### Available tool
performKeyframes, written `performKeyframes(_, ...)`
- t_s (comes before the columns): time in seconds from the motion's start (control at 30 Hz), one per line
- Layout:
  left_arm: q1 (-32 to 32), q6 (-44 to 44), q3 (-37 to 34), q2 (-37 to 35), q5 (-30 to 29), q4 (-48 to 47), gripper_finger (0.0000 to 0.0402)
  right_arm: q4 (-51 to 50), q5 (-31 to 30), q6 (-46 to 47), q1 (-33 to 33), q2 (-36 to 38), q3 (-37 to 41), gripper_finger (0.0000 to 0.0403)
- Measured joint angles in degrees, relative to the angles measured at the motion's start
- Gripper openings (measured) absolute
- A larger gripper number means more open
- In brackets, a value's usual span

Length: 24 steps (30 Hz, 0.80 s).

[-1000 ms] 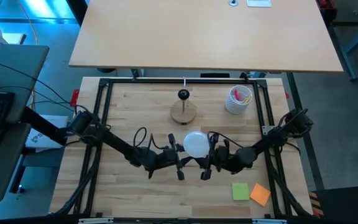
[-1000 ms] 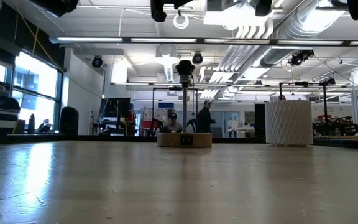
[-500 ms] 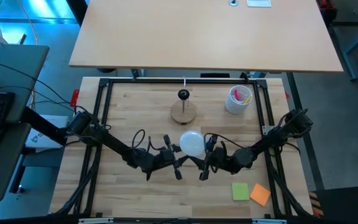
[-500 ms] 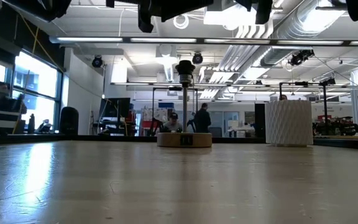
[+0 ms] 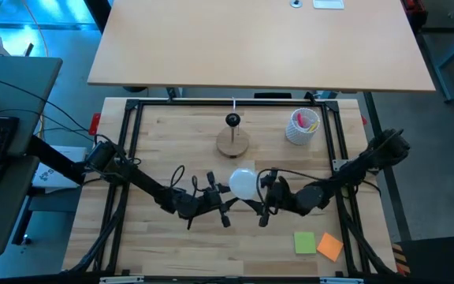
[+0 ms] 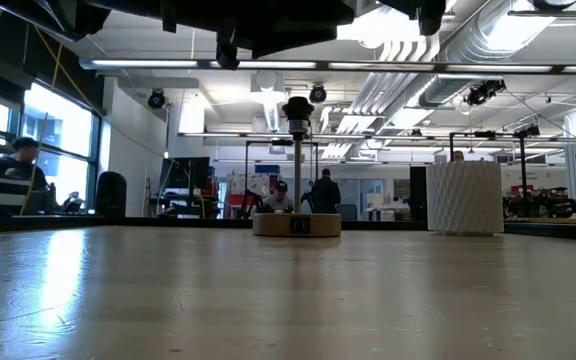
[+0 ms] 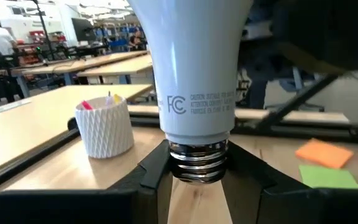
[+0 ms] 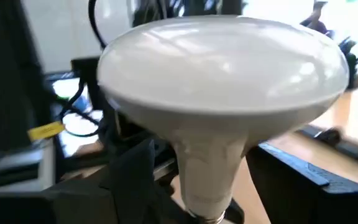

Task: Screw lightbulb
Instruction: Insert the white lightbulb into the desk lamp

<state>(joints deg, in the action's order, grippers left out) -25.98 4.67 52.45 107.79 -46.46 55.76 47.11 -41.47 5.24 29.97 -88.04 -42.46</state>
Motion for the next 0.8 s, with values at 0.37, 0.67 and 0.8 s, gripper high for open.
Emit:
performKeyframes(0.37, 1.27, -4.20, 0.00, 0.04, 7.28, -4.88, 0.0099, -4.92, 20.91, 3.22, -7.92, -0.65, 0.00, 0.0243)
performKeyframes(0.67, 1.14, -6.39, 0.04, -0.07, 8.49, -6.31, 0.0099, -5.17, 22.45, 1.96, -8.18, -0.65, 0.00, 0.0153)
performKeyframes(0.8, 0.49, -6.77, 0.18, -0.10, 7.01, -7.63, 0.0100, -4.94, 20.64, 1.31, -7.38, -0.02, 0.06, 0.0152)
